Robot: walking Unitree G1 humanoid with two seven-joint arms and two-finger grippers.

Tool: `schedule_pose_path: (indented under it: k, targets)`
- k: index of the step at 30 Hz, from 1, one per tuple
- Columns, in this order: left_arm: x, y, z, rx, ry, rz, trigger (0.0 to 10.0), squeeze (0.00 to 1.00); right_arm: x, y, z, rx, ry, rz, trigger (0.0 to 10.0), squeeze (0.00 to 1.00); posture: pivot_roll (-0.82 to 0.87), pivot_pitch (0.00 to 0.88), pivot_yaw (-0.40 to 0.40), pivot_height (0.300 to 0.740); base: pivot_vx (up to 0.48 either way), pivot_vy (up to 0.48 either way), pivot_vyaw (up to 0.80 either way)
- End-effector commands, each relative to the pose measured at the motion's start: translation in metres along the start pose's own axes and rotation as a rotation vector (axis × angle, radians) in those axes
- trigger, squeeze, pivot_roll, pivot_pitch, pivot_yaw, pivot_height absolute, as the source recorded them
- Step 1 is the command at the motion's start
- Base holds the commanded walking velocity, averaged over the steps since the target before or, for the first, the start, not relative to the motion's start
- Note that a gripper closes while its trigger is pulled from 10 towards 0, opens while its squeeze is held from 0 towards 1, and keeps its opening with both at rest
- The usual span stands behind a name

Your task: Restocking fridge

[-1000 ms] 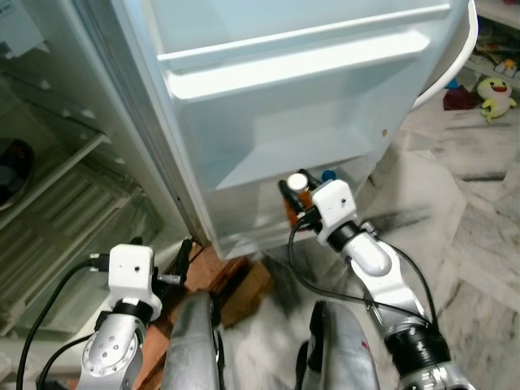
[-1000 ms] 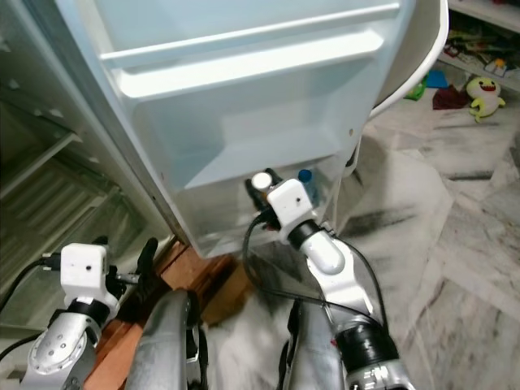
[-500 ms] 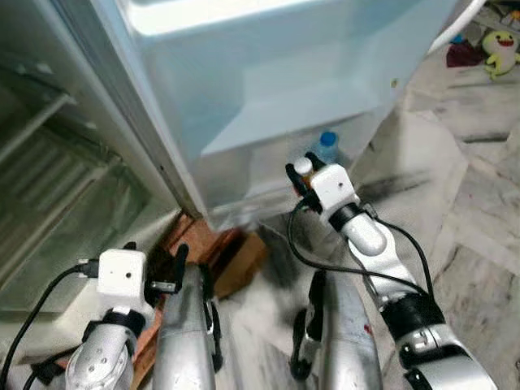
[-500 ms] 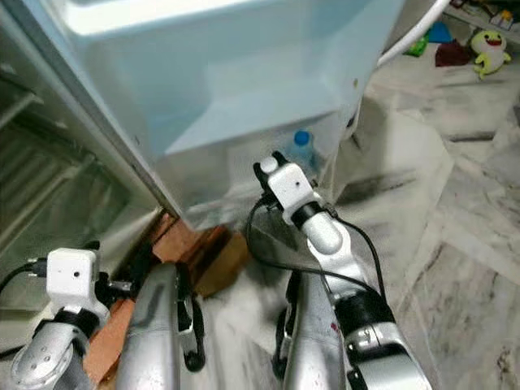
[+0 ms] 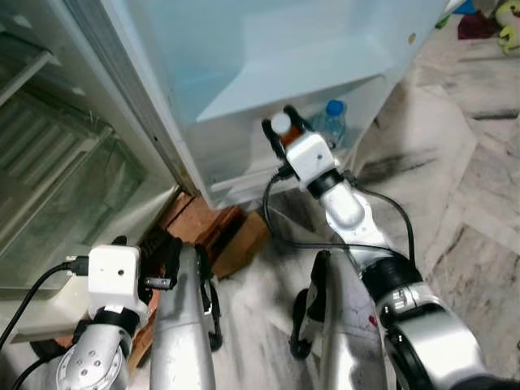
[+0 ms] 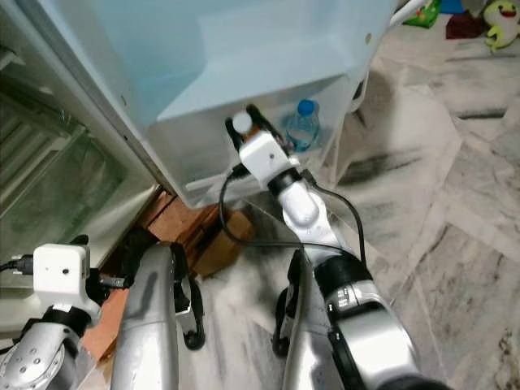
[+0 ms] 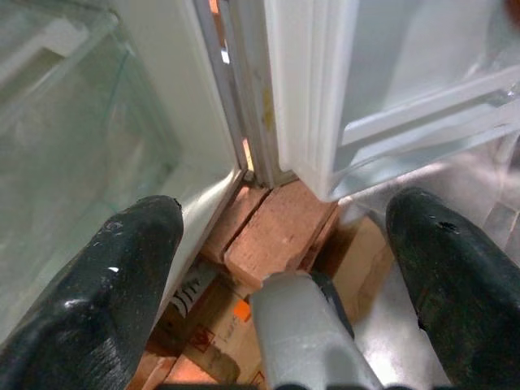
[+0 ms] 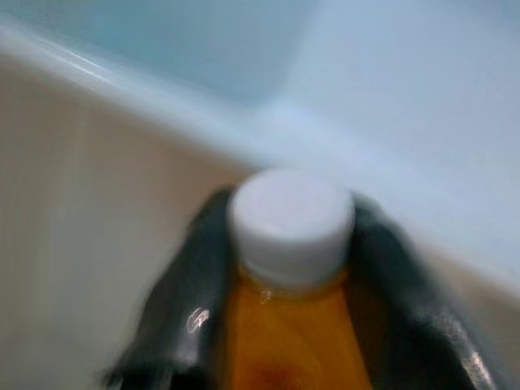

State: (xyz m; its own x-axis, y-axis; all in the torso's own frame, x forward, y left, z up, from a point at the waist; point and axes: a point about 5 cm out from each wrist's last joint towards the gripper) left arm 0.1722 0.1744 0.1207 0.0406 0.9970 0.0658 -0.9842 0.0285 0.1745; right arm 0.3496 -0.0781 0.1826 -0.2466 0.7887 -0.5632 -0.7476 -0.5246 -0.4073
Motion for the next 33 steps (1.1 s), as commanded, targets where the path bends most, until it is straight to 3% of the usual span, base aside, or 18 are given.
schedule_pose_path:
  k: [1, 5, 10, 21, 24, 26, 32, 33]
  targets:
    - [0.002, 0.006, 0.0, 0.015, -0.016, 0.009, 10.0, 0.0, -0.003, -0.007, 0.004, -0.032, 0.039, -0.025, 10.0, 0.0, 0.23, 0.379, 0.02, 0.562, 0.0, 0.0, 0.0]
    - [0.005, 0.008, 0.007, -0.01, -0.028, 0.041, 10.0, 0.0, -0.003, -0.005, -0.001, -0.025, 0.081, -0.002, 10.0, 0.0, 0.25, 0.391, 0.024, 0.562, 0.0, 0.0, 0.0]
    - [0.008, 0.015, 0.008, 0.009, -0.042, 0.044, 10.0, 0.0, -0.002, 0.005, -0.026, 0.121, 0.043, -0.032, 10.0, 0.0, 0.27, 0.409, 0.03, 0.562, 0.0, 0.0, 0.0]
    - [0.007, 0.027, 0.012, 0.037, -0.051, 0.037, 10.0, 0.0, 0.007, 0.004, -0.028, 0.129, 0.005, -0.058, 10.0, 0.0, 0.29, 0.459, 0.044, 0.562, 0.0, 0.0, 0.0]
    - [0.005, 0.028, 0.012, 0.045, -0.049, 0.033, 10.0, 0.0, 0.009, 0.005, -0.034, 0.192, -0.019, -0.079, 10.0, 0.0, 0.29, 0.464, 0.046, 0.562, 0.0, 0.0, 0.0]
    - [0.004, 0.029, 0.011, 0.054, -0.046, 0.024, 10.0, 0.0, 0.002, 0.009, -0.045, 0.301, -0.08, -0.159, 10.0, 0.0, 0.29, 0.463, 0.046, 0.562, 0.0, 0.0, 0.0]
    - [0.003, 0.027, 0.011, 0.061, -0.045, 0.008, 10.0, 0.0, -0.009, 0.013, -0.055, 0.382, -0.158, -0.217, 10.0, 0.0, 0.29, 0.459, 0.051, 0.562, 0.0, 0.0, 0.0]
    - [0.003, 0.026, 0.011, 0.062, -0.045, 0.006, 10.0, 0.0, -0.012, 0.014, -0.057, 0.401, -0.168, -0.228, 10.0, 0.15, 0.28, 0.459, 0.052, 0.562, 0.0, 0.0, 0.0]
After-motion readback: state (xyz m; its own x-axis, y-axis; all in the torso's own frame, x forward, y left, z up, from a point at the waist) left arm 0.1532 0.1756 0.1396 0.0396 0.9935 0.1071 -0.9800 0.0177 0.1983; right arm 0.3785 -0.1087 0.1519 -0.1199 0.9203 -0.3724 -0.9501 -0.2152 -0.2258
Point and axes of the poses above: a point about 5 cm out from each wrist's last joint towards the gripper, its own y axis pointing back from the gripper into the wrist, its own z axis along the axis of the wrist's last joint, x = y × z, and after that the axes turned 1 degree about y, right-handed
